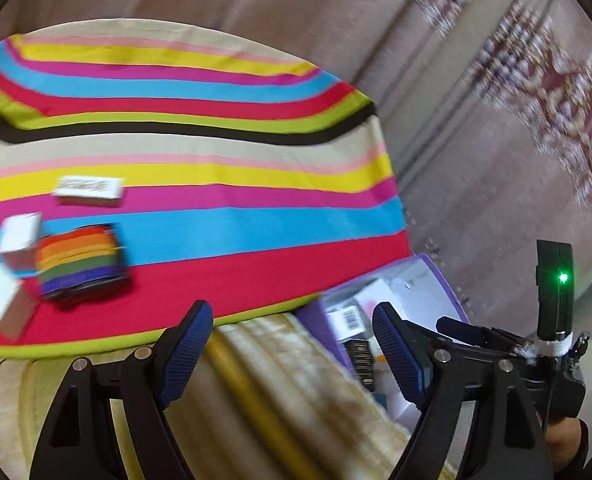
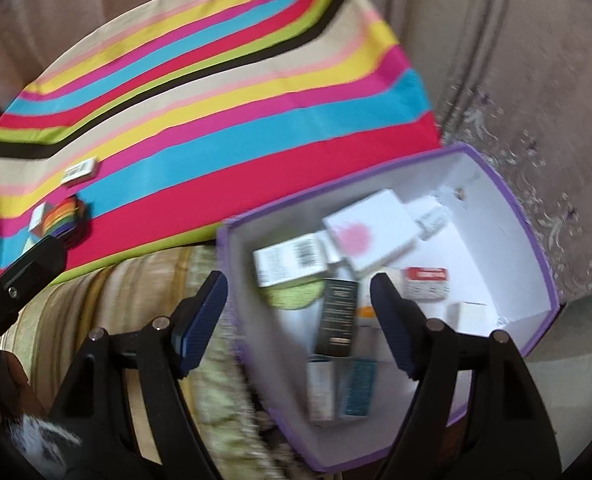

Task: Organize objects
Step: 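Move both open tools back to the remaining items on the table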

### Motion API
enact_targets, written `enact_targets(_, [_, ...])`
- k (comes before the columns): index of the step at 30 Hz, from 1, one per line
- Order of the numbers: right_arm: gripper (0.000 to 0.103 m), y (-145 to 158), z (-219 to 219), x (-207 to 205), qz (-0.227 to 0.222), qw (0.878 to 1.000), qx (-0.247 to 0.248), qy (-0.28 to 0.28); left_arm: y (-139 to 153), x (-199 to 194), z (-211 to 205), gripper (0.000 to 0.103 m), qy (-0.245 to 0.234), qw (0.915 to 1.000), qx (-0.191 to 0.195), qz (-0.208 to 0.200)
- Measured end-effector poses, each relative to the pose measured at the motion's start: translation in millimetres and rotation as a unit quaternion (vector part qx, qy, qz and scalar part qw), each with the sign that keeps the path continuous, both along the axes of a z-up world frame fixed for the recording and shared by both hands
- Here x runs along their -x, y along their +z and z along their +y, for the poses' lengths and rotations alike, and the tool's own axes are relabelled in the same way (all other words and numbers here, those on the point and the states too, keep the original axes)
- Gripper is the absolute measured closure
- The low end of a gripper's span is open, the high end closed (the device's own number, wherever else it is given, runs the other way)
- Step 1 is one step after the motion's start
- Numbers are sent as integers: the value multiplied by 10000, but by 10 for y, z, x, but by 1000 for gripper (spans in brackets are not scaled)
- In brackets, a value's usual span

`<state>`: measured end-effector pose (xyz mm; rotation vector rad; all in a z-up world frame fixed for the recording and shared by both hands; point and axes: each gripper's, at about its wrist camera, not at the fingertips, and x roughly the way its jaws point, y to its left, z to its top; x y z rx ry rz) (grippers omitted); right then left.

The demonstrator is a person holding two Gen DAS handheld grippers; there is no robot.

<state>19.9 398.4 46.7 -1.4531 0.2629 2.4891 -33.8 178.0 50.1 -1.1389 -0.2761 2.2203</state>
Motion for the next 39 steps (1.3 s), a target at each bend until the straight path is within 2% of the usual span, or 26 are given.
enact_targets(6, [25, -48, -542, 176, -82, 9981, 89, 603, -12, -57, -635, 20, 731, 9972, -24, -130])
enact_targets(13, [25, -149, -1018, 315, -208, 9929, 160, 1163, -124, -57, -1149, 20, 1329, 9904, -31, -387])
enact_targets(19, [25, -258, -1270, 432, -294, 9879, 269, 1498, -207, 28, -1487, 20, 1771, 9824, 306, -499])
enact_targets(23, [25, -308, -1408, 520, -262, 9851, 350, 1662, -261, 119, -1586, 20, 1803, 9798, 721, -480])
enact_targets(27, [22, -345, -1568, 602, -220, 9807, 512, 1877, -317, 257, -1640, 20, 1764, 9788, 920, -496])
enact_targets(33, [14, -364, -1741, 723, -132, 9770, 680, 2015, -424, 547, -1592, 20, 1520, 9766, 1418, -545])
enact_targets(39, [14, -422, -1920, 849, -186, 9728, 685, 2205, -540, 727, -1474, 23, 1194, 9769, 1670, -593])
